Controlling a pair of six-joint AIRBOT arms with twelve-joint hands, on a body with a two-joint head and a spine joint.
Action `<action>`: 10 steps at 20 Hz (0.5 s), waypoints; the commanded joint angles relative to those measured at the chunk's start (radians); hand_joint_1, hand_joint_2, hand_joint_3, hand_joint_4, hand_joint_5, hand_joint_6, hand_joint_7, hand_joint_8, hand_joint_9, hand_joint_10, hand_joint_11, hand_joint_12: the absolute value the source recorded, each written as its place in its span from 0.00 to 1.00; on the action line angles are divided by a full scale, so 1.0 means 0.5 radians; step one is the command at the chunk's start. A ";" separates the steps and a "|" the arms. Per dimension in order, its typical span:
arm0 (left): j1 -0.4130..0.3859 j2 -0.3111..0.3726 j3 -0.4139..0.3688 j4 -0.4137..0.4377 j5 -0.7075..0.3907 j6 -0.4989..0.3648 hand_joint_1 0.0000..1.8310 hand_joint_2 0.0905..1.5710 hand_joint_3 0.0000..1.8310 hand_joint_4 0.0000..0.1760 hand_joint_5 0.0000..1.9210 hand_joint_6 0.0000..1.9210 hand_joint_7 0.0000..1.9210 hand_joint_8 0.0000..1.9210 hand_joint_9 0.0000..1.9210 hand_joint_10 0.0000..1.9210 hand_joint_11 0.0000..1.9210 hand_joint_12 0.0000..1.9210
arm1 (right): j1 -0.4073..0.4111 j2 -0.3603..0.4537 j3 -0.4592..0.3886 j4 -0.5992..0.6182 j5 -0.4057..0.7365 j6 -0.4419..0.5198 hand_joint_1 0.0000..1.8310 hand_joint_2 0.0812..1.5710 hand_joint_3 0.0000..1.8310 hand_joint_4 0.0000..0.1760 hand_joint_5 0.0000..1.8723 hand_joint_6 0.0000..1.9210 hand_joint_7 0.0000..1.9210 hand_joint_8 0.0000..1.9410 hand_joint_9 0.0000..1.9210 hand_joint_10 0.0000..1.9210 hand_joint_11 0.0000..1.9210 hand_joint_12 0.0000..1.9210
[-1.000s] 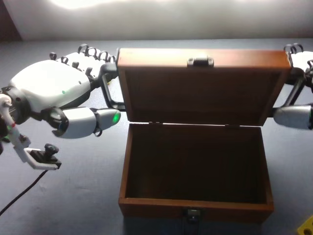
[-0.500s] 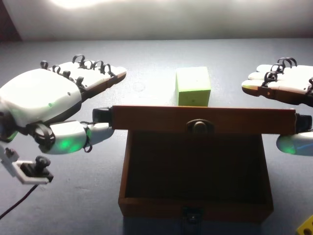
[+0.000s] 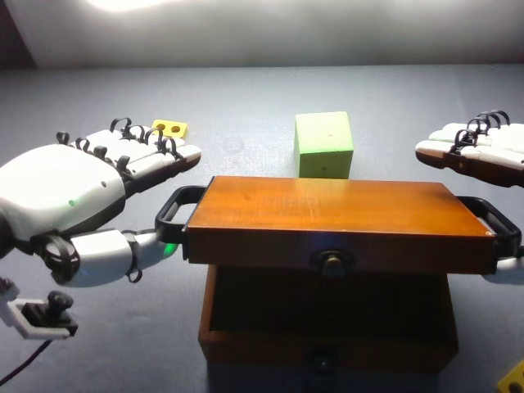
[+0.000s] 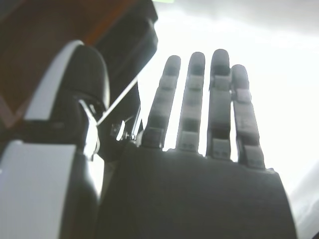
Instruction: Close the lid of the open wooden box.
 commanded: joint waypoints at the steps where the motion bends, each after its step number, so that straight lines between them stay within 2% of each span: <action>1: 0.002 0.001 -0.012 -0.021 -0.253 -0.012 0.09 0.90 0.00 0.00 0.04 0.00 0.04 0.00 0.05 0.00 0.02 0.05 | 0.007 0.007 -0.007 0.075 0.235 0.008 0.37 0.69 0.00 0.29 0.00 0.00 0.00 0.00 0.00 0.00 0.05 0.01; 2: 0.029 -0.001 -0.023 -0.031 -0.266 -0.014 0.08 0.90 0.00 0.00 0.05 0.00 0.06 0.01 0.07 0.01 0.03 0.07 | 0.001 0.011 -0.012 0.076 0.235 0.009 0.37 0.67 0.00 0.43 0.00 0.00 0.00 0.00 0.00 0.00 0.05 0.01; 4: 0.064 -0.004 -0.036 -0.046 -0.280 -0.021 0.06 0.91 0.00 0.00 0.06 0.00 0.06 0.00 0.06 0.00 0.02 0.07 | -0.011 0.016 -0.019 0.076 0.236 0.017 0.38 0.65 0.00 0.44 0.00 0.00 0.00 0.00 0.00 0.00 0.05 0.01; 5: 0.074 -0.008 -0.036 -0.048 -0.283 -0.029 0.05 0.92 0.00 0.00 0.05 0.00 0.05 0.00 0.05 0.00 0.01 0.07 | -0.017 0.017 -0.022 0.076 0.236 0.020 0.39 0.65 0.00 0.56 0.00 0.00 0.00 0.00 0.00 0.00 0.04 0.01; 6: 0.079 -0.011 -0.036 -0.049 -0.283 -0.035 0.05 0.92 0.00 0.00 0.05 0.00 0.05 0.00 0.05 0.00 0.01 0.07 | -0.024 0.018 -0.024 0.076 0.236 0.021 0.39 0.65 0.00 0.56 0.00 0.00 0.00 0.00 0.00 0.00 0.04 0.01; 7: 0.086 -0.013 -0.039 -0.051 -0.283 -0.038 0.02 0.91 0.00 0.00 0.05 0.00 0.04 0.00 0.03 0.00 0.00 0.07 | -0.032 0.019 -0.027 0.076 0.236 0.022 0.40 0.64 0.00 0.63 0.00 0.00 0.00 0.00 0.00 0.00 0.00 0.00; 8: 0.096 -0.016 -0.044 -0.057 -0.286 -0.040 0.00 0.91 0.00 0.00 0.04 0.00 0.03 0.00 0.02 0.00 0.00 0.05 | -0.043 0.019 -0.028 0.085 0.236 0.022 0.38 0.64 0.00 0.64 0.00 0.00 0.00 0.00 0.00 0.00 0.00 0.00; 9: 0.116 -0.021 -0.054 -0.064 -0.295 -0.042 0.00 0.90 0.00 0.00 0.04 0.00 0.01 0.00 0.01 0.00 0.00 0.05 | -0.070 0.019 -0.028 0.107 0.236 0.022 0.36 0.63 0.00 0.69 0.00 0.00 0.00 0.00 0.00 0.00 0.02 0.01; 10: 0.129 -0.024 -0.059 -0.067 -0.298 -0.044 0.00 0.89 0.00 0.00 0.03 0.00 0.00 0.00 0.00 0.00 0.00 0.02 | -0.080 0.019 -0.028 0.116 0.236 0.022 0.36 0.63 0.00 0.65 0.00 0.00 0.00 0.00 0.00 0.00 0.01 0.01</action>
